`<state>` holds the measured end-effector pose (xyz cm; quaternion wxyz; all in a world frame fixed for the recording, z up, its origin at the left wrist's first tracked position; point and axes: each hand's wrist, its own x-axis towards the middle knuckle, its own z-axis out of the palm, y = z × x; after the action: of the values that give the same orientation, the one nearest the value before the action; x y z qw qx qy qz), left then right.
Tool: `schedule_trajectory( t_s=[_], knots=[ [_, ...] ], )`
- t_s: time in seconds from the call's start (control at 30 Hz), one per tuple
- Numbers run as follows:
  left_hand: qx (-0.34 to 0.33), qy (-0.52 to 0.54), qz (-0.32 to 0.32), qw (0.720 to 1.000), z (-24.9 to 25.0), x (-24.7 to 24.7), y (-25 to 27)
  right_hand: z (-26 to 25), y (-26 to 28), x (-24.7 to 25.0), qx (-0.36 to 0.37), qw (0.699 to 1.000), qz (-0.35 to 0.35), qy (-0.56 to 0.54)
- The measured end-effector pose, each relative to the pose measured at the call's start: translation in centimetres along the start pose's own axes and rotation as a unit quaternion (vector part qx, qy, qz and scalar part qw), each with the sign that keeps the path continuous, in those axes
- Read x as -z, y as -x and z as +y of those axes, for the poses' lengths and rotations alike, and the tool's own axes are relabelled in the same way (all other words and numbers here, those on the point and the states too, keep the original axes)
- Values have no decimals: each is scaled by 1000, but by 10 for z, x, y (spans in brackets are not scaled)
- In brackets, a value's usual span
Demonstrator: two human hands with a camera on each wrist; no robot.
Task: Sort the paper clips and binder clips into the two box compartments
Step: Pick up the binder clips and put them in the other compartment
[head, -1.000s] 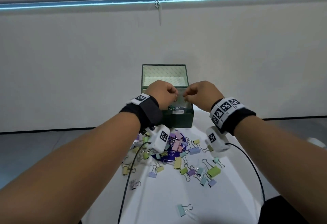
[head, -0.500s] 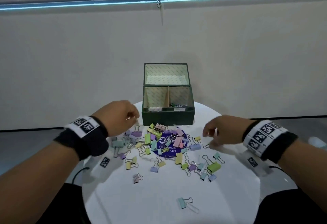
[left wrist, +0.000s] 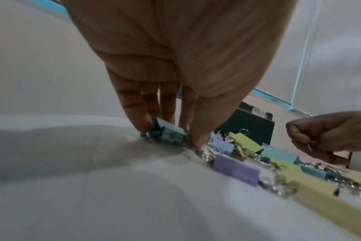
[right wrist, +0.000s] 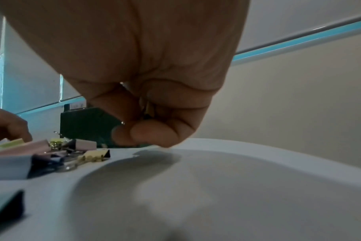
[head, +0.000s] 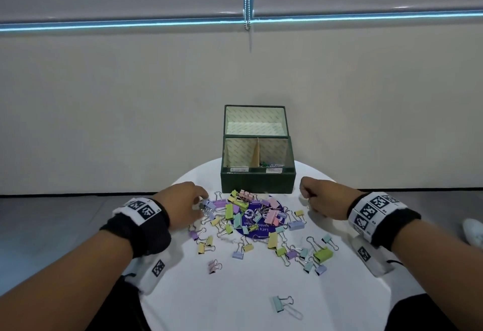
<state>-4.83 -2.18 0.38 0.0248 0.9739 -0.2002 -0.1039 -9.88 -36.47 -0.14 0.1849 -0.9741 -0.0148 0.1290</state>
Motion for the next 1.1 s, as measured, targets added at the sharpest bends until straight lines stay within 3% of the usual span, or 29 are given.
schedule_trajectory(
  t_s=[0.2,0.5,0.6,0.67,0.77,0.9,1.0,1.1],
  knots=[
    [6,45,25,999,3,-4,-4,-3,-2,-11,18,998,-30,56],
    [-7,63,6,998,6,6,-1,5,-6,-12,1,1000,-17,6],
    [2,113,7,994,-3,12,-1,4,-6,-9,14,1000,-6,-19],
    [20,213,7,977,-12,16,-4,4,-4,-7,21,999,7,-27],
    [59,389,-1,920,-17,24,-6,3,-3,-2,21,998,35,-52],
    [38,511,7,859,-3,42,-17,-6,-6,15,10,981,94,-171],
    [8,516,35,856,16,54,-34,-23,-13,31,14,929,116,-351],
    [-2,472,95,876,36,60,-55,-49,-28,43,17,911,120,-395]
  ],
)
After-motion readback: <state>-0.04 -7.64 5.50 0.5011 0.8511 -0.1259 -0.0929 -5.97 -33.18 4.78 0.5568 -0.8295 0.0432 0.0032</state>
